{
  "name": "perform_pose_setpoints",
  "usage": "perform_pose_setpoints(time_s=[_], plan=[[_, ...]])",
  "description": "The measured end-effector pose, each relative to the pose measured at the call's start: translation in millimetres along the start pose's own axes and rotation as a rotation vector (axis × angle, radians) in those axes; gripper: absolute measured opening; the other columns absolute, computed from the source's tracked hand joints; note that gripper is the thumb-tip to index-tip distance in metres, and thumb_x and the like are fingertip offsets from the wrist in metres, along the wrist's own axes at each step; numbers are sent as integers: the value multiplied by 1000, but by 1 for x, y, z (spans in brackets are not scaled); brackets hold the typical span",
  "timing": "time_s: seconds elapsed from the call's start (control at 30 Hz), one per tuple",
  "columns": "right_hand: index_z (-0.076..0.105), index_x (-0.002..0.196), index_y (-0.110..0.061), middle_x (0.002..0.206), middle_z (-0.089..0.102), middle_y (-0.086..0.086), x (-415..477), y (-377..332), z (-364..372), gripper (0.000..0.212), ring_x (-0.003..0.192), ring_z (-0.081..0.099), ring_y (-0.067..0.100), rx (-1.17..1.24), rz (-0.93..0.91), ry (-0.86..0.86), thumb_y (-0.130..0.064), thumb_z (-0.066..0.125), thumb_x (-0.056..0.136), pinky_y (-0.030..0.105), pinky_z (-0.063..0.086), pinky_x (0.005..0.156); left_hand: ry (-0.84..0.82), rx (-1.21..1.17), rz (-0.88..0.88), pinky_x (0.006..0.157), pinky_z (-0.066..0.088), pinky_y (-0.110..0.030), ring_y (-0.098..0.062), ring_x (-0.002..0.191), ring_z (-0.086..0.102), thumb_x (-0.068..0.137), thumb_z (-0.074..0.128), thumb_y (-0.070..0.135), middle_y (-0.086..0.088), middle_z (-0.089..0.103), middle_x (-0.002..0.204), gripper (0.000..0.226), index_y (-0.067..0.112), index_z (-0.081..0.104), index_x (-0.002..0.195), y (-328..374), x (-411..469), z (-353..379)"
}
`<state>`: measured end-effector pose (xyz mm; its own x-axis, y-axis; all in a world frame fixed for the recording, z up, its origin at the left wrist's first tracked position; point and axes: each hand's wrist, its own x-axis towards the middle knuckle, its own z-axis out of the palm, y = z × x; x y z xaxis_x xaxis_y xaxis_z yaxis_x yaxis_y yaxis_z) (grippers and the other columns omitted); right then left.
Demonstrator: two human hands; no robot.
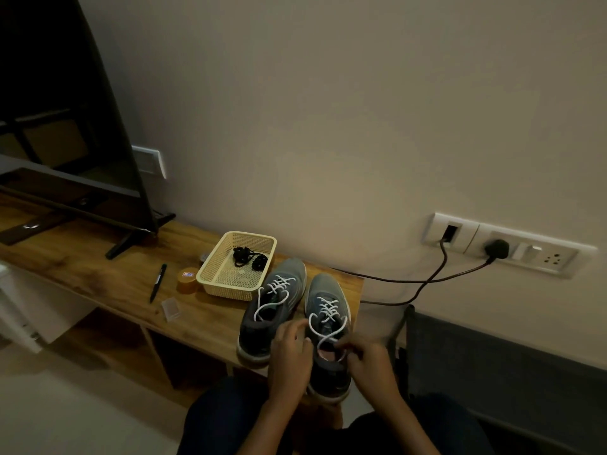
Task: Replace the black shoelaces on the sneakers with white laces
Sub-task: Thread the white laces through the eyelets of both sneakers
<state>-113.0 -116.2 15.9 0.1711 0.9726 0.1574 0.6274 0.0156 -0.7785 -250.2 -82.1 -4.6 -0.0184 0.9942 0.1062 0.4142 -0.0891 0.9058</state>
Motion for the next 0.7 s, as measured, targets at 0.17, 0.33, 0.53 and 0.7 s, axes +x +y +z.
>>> perform_pose_setpoints(time_s=[0.17,0.33,0.53,0.7], plan=[[57,72,-16,80,56,0,0,-10,-3,23,72,56,17,133,195,486,4,56,84,40,53,70,-143,251,122,103,25,-21,-13,139,16,99,41,29,8,14,155,44,35,34,142,3,-4,6],[70,87,-19,97,66,-1,2,-11,15,30,92,57,19,-57,14,48,-21,40,84,39,46,81,-113,349,137,104,30,-24,-13,138,18,99,41,33,7,24,153,29,24,62,115,-3,-7,14],[64,101,-27,110,61,-11,-3,-14,17,68,112,45,11,-618,-158,-156,-44,2,78,34,22,100,61,209,170,76,29,-9,-7,113,43,95,49,29,13,50,116,16,26,58,108,2,-5,10],[67,85,-12,88,65,4,6,-13,17,33,84,59,20,-413,-238,-217,-29,39,82,34,47,84,-78,272,2,98,20,-23,-8,134,12,91,24,57,8,22,153,57,30,49,135,-15,-2,19]])
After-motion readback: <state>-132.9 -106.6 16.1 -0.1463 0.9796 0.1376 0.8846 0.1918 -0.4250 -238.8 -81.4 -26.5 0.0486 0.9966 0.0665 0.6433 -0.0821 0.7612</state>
